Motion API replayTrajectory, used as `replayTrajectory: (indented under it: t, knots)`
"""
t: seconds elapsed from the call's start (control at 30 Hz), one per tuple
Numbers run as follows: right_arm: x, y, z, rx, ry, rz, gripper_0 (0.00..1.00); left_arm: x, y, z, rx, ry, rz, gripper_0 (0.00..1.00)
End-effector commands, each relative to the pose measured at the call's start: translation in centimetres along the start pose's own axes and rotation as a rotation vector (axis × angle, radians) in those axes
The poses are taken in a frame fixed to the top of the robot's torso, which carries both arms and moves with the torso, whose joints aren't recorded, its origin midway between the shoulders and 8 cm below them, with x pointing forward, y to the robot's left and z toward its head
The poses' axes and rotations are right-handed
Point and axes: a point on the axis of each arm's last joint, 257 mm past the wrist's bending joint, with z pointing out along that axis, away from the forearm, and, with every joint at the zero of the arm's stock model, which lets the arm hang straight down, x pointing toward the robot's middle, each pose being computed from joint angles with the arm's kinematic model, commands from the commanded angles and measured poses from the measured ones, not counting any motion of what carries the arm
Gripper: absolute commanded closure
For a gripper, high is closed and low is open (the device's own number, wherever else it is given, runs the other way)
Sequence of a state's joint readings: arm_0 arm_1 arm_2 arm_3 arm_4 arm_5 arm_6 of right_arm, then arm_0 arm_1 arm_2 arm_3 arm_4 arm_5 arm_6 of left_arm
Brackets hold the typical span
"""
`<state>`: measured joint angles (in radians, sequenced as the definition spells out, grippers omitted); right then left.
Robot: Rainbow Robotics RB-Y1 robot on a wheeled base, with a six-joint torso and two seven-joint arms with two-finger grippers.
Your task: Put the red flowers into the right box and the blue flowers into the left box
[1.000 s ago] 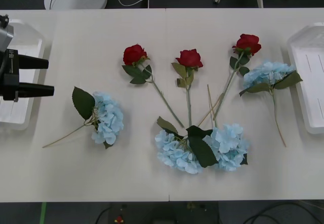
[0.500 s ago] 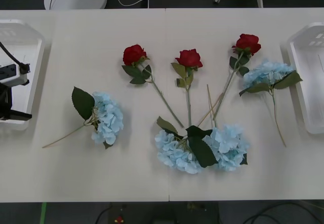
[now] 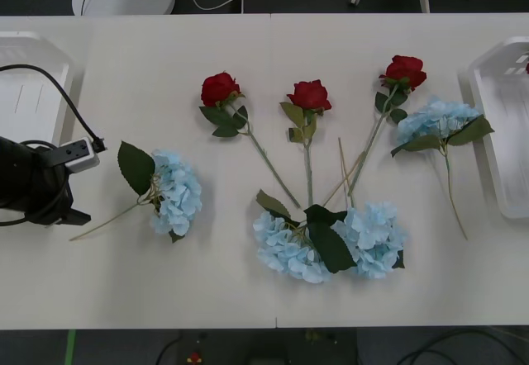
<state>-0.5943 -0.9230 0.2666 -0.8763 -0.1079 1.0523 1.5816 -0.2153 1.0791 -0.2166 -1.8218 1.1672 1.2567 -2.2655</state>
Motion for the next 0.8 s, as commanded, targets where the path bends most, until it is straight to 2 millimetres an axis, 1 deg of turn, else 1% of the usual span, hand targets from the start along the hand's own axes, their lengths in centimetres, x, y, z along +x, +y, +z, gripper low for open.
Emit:
replayTrajectory:
  t: [0.03,0.07,0.1,0.17,0.2,0.23,0.33,0.4,0.47,0.5,0.57,0.63,0.73,0.77,0.8]
  knots:
    - [-2.1,-0.3,-0.4,0.016,-0.04,-0.068,0.59,-2.9,-0.2,1.5,-0.029,0.0,-0.021,0.0]
    - [-2.1,-0.3,-0.4,0.016,-0.04,-0.069,0.55,-3.2,-0.2,1.7,-0.032,0.003,-0.023,0.0]
    - [-2.1,-0.3,-0.4,0.017,-0.04,-0.074,0.48,-3.4,-0.4,2.3,-0.039,0.015,-0.032,0.0]
    - [-2.3,-0.4,-0.6,0.016,-0.044,-0.076,0.4,-3.8,-0.5,3.0,-0.047,0.021,-0.045,0.0]
    - [-2.5,-0.2,-0.6,0.006,-0.047,-0.071,0.33,-4.4,-0.5,3.6,-0.06,0.023,-0.048,0.0]
    - [-2.6,0.0,-0.7,-0.004,-0.047,-0.07,0.29,-4.6,-0.7,4.0,-0.065,0.027,-0.05,0.0]
    - [-2.9,0.0,-1.1,-0.033,-0.044,-0.076,0.21,-5.2,-0.7,4.8,-0.088,0.038,-0.054,0.0]
    - [-3.3,-0.3,-1.7,-0.077,-0.041,-0.071,0.15,-5.3,-0.9,5.6,-0.105,0.053,-0.057,0.0]
    - [-3.5,-0.6,-2.2,-0.111,-0.036,-0.076,0.12,-5.3,-1.2,6.2,-0.11,0.061,-0.068,0.0]
    - [-3.7,-0.8,-2.8,-0.146,-0.033,-0.086,0.11,-5.2,-1.4,6.6,-0.111,0.067,-0.088,0.0]
    - [-3.9,-0.9,-3.8,-0.197,-0.026,-0.101,0.1,-4.9,-1.4,7.1,-0.103,0.075,-0.116,0.0]
    - [-4.3,-0.3,-5.3,-0.264,-0.032,-0.117,0.09,-4.4,-1.3,7.6,-0.098,0.087,-0.135,0.0]
    - [-5.3,2.2,-8.6,-0.376,-0.043,-0.138,0.09,-3.6,-1.2,8.3,-0.093,0.105,-0.153,0.0]
    - [-5.4,2.9,-9.2,-0.402,-0.043,-0.142,0.09,-3.6,-1.2,8.4,-0.093,0.107,-0.157,0.0]
    - [-5.7,4.1,-10.7,-0.455,-0.046,-0.152,0.09,-3.2,-1.0,8.6,-0.096,0.116,-0.163,0.0]
